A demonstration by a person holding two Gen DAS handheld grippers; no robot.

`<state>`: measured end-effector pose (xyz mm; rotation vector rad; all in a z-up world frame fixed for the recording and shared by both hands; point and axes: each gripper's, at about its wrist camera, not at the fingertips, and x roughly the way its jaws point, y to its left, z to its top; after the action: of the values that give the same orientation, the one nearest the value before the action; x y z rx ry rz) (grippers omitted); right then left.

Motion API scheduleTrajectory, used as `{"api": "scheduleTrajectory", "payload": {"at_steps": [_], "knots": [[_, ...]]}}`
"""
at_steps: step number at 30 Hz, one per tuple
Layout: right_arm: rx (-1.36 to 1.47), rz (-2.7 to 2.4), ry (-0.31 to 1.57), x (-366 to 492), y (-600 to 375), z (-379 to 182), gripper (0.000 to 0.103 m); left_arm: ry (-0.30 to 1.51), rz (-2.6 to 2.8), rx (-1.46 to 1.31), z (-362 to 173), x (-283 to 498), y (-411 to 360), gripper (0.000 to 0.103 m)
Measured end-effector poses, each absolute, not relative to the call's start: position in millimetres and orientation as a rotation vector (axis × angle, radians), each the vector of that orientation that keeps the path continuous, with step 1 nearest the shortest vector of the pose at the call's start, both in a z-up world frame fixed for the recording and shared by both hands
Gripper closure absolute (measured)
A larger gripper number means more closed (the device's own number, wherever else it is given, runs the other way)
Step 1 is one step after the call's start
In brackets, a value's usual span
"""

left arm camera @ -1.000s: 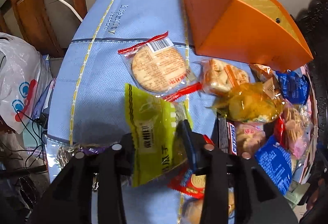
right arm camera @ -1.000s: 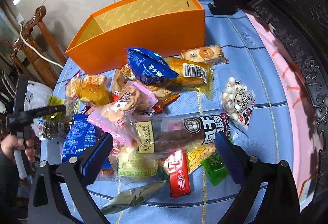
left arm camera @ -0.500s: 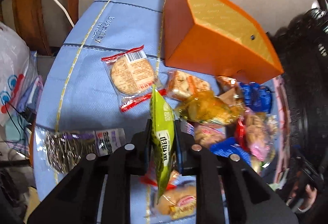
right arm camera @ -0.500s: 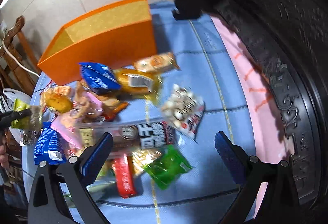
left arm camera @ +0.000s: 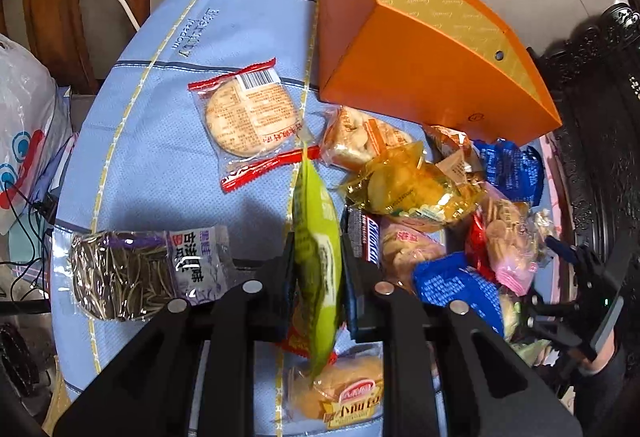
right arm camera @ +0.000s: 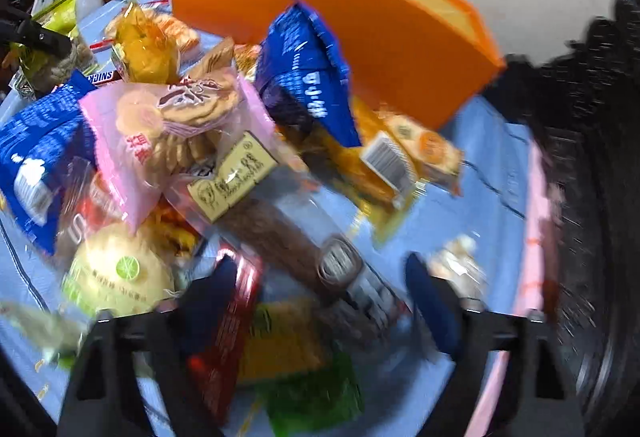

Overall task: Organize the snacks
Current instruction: 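Grasp the yellow-green seed bag with left tool while right tool grasps the sausage stick, then carry both snacks into the orange box and open both tools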

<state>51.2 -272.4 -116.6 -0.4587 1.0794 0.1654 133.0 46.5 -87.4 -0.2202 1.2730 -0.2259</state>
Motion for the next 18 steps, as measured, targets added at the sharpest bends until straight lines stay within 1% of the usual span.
{"api": "scheduleTrajectory", "payload": {"at_steps": [1, 3, 5, 8, 12, 13, 15, 18], "knots": [[-0.457, 0.174, 1.098, 58.4, -272.5, -120.2, 0.054, 1.277, -0.216, -0.229, -89.4, 134.5, 47.1, 0.084], [-0.464, 0.179, 1.121, 67.5, -274.1, -121.1, 0.071, 1.287, -0.202, -0.249, -94.1, 138.3, 47.3, 0.083], [-0.401, 0.202, 1.119, 70.5, -283.1, -109.2, 0.076, 1.291, -0.191, -0.263, -97.1, 141.0, 48.2, 0.083], [-0.248, 0.184, 1.085, 68.6, -306.0, -84.7, 0.079, 1.300, -0.175, -0.280, -101.8, 144.6, 47.4, 0.080], [-0.087, 0.205, 1.052, 57.5, -325.8, -63.5, 0.080, 1.366, -0.151, -0.291, -119.3, 146.4, 41.9, 0.074], [-0.070, 0.210, 1.051, 55.9, -327.4, -60.4, 0.080, 1.365, -0.146, -0.283, -121.1, 145.8, 40.6, 0.074], [-0.002, 0.221, 1.037, 49.9, -333.1, -53.2, 0.080, 1.351, -0.144, -0.297, -119.4, 144.4, 41.2, 0.079], [0.083, 0.228, 0.994, 41.8, -335.5, -37.6, 0.080, 1.316, -0.151, -0.303, -106.5, 142.8, 45.7, 0.080]]}}
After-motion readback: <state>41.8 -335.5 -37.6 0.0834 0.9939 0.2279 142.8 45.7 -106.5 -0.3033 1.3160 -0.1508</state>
